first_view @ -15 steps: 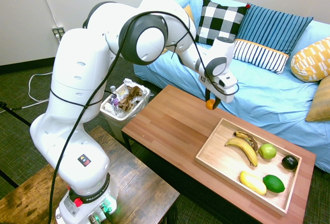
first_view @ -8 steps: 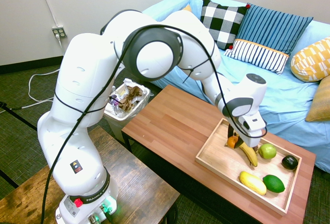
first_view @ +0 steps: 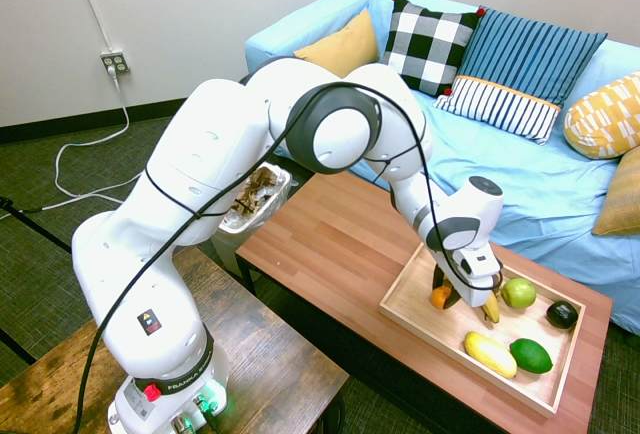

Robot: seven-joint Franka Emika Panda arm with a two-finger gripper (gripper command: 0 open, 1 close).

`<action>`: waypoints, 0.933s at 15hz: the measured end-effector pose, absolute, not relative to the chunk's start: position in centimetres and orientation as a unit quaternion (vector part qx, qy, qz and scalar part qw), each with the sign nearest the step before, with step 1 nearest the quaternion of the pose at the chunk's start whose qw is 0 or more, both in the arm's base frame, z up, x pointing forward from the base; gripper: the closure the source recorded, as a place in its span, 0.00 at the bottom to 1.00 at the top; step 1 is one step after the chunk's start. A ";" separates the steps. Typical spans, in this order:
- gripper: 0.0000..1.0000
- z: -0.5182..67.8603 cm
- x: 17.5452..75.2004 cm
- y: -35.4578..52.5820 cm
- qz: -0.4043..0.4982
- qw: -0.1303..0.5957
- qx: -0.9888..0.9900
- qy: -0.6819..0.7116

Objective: Put the tangerine in the tray

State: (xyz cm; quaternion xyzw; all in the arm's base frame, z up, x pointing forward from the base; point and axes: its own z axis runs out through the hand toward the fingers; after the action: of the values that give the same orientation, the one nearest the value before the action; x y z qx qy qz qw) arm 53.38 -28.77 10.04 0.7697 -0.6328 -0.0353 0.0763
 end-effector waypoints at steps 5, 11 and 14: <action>0.00 9.9 53.5 -29.0 -0.038 0.075 0.771 -0.632; 0.00 10.5 53.6 -29.6 -0.034 0.066 0.780 -0.621; 0.00 13.2 53.8 -29.9 -0.021 0.053 0.786 -0.616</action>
State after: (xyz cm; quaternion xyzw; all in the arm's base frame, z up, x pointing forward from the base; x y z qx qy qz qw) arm 53.80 -29.86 13.17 0.7858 -0.6158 -0.0209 0.0528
